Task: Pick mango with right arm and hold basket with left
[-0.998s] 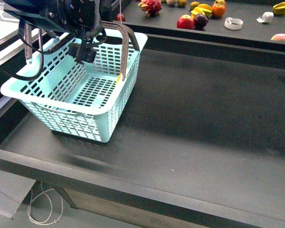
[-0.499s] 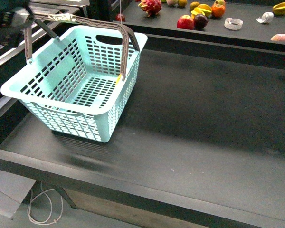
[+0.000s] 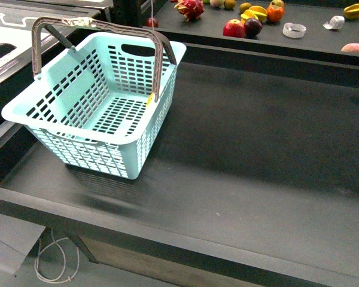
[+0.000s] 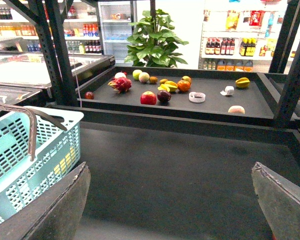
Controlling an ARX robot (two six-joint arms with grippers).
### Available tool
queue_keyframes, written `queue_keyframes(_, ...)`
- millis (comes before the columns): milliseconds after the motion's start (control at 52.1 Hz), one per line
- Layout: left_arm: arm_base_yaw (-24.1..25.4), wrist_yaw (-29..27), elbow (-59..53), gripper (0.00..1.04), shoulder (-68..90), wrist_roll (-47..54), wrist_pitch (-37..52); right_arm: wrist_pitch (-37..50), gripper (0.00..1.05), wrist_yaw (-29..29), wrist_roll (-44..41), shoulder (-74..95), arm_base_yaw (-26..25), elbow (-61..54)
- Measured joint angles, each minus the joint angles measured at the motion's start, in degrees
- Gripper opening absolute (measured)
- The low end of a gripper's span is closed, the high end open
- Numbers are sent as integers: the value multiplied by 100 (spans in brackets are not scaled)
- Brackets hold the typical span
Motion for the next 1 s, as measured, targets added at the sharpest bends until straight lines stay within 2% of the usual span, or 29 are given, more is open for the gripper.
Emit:
queue_keyframes(154,4,-199,-505,97,-839,2,-518,0,96,0,-2,0,0,0)
queue_keyframes(518,7,-153,-514,97,-883,57,-525,0,96,0,0,0,0,0)
queue_keyframes(557,166,568,-673,91,-807,538,4,0,96,0,-2,0,0,0)
queue_keyframes(576,234,1202,-789,87,-778,1005,367,0,96,0,-2,0,0,0)
queue_keyframes(614,297,2055,-1029,80,-769,1849,970,0,96,0,0,-2,0,0)
queue_keyframes(653,297,2741,-1215,73,-848,2618,1338,0,96,7,0,0,0,0)
queue_keyframes(691,251,3182,-1331,66,-1001,3440,1427,0,96,2,-2,0,0,0)
queue_keyframes(768,131,3265,-1572,49,-1384,4780,1370,0,96,-4,-2,-2,0,0)
queue_keyframes(825,76,3187,-1711,39,-1633,5174,1255,0,96,2,-2,0,0,0)
queue_keyframes(921,-81,3064,-2098,13,-1856,5539,1405,0,96,4,-2,-2,0,0)
queue_keyframes(979,-136,2997,-2212,3,-2085,5602,1231,0,96,0,-2,-2,0,0)
queue_keyframes(998,-160,2966,-2236,2,-2179,5611,1163,0,96,0,-2,-2,0,0)
